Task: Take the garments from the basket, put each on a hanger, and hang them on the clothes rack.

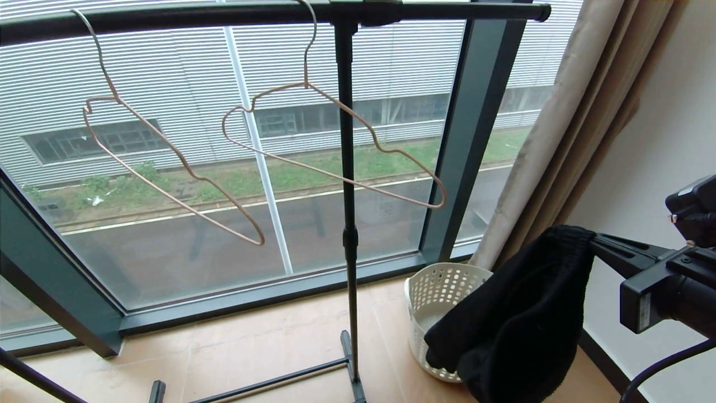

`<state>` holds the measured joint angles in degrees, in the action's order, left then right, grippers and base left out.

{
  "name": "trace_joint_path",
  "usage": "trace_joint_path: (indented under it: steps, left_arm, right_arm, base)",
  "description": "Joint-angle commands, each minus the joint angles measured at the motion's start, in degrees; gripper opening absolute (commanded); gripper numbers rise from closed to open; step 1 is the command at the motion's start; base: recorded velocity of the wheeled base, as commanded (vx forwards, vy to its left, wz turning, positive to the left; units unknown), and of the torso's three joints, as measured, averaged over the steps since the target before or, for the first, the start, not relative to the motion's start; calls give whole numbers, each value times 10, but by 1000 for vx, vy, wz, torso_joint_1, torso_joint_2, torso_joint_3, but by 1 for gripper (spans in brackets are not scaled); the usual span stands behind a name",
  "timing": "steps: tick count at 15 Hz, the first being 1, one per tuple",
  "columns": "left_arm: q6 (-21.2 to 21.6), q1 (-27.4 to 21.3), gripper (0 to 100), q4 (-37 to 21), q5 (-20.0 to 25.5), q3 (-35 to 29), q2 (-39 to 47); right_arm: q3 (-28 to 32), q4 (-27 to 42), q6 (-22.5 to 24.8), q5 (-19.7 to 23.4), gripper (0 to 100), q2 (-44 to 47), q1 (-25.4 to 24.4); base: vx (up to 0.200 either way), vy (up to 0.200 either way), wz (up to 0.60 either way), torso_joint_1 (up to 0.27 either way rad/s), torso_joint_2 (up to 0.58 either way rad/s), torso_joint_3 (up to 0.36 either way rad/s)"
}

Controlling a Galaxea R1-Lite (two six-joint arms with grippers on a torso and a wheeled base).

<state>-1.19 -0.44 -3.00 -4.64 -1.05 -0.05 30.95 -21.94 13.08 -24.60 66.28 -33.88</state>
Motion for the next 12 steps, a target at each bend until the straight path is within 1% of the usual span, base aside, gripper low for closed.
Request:
trace_joint_path:
  steps: [1,4,10,11,12]
  left_arm:
    - [0,0,100,0,0,0,0]
    - [0,0,100,-1,0,0,0]
    - [0,0,100,0,0,0,0]
    - [0,0,100,-1,0,0,0]
    - [0,0,100,-1,0,0,0]
  right_arm:
    - [0,0,0,0,0,2,0]
    - [-2,0,0,1,0,2,0]
    - [-7,0,4,1,0,1,0]
    - [-7,0,4,1,0,1,0]
    - [-7,0,5,1,0,2,0]
  base:
    - [0,0,0,193,-500,-183]
    - [0,0,0,220,-527,-261]
    - [0,0,0,250,-572,-319]
    - [0,0,0,237,-544,-266]
    - [0,0,0,129,-290,-61]
